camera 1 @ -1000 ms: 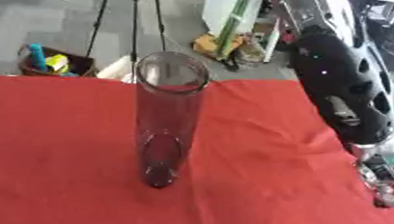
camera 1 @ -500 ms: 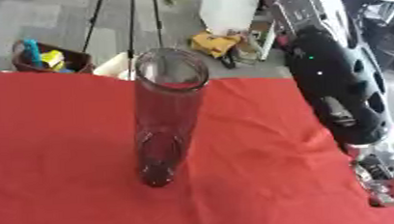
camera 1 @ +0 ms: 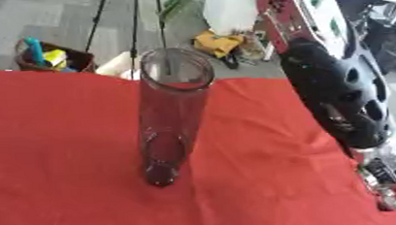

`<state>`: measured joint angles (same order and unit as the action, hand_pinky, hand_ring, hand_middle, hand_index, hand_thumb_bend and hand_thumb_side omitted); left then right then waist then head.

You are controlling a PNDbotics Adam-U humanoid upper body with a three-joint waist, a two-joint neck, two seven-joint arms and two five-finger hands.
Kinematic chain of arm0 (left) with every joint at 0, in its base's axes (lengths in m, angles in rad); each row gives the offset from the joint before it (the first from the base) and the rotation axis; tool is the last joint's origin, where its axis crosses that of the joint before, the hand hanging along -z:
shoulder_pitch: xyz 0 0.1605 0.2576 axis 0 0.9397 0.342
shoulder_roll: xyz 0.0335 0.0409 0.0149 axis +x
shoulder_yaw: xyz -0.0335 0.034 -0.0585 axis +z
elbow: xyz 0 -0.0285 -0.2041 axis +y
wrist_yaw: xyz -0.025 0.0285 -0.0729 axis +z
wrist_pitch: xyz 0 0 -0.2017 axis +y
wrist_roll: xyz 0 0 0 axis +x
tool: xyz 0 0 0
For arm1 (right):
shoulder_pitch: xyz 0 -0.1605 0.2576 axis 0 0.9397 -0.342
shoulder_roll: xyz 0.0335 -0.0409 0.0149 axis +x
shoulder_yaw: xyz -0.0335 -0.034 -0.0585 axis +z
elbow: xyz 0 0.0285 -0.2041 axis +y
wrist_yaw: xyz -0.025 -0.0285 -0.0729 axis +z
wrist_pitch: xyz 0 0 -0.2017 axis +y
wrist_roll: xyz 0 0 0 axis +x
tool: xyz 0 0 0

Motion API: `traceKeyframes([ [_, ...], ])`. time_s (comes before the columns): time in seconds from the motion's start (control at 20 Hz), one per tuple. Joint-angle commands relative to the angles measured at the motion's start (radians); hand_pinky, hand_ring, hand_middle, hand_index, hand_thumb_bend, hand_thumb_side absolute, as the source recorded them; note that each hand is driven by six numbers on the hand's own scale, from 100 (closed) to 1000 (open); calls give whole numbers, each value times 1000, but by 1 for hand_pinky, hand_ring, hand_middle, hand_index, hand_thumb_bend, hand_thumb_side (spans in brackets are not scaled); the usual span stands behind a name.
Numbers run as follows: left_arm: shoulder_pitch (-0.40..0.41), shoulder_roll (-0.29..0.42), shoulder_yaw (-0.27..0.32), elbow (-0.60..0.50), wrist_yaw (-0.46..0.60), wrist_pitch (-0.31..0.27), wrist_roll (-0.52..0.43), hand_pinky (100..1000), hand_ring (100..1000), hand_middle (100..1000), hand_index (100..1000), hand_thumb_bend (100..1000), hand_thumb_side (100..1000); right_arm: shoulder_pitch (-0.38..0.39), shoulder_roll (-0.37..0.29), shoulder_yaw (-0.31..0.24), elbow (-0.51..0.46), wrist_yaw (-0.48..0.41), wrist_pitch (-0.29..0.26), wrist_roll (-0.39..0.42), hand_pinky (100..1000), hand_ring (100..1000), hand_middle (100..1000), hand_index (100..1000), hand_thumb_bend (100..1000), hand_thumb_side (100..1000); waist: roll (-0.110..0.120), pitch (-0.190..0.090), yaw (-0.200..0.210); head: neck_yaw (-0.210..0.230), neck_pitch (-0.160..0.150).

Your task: Arrange flowers into the vase.

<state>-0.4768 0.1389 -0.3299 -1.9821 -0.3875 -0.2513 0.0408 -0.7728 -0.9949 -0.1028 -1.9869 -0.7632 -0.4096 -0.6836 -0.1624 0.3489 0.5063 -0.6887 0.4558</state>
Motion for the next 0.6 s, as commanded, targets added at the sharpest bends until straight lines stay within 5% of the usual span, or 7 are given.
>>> traceKeyframes([
  [0.05,-15,-4,-13,-18,5,-3,-5,545,698,706,760,100,713,-7,-18,0,-13,29,-6,1,100,100,100,100,100,749,8,-17,0,3,-8],
  [0.6,-16,-6,-12,-18,3,-1,-7,544,700,707,760,100,716,20,-14,17,-13,58,-20,63,100,100,100,100,100,747,1,-12,8,17,-5],
])
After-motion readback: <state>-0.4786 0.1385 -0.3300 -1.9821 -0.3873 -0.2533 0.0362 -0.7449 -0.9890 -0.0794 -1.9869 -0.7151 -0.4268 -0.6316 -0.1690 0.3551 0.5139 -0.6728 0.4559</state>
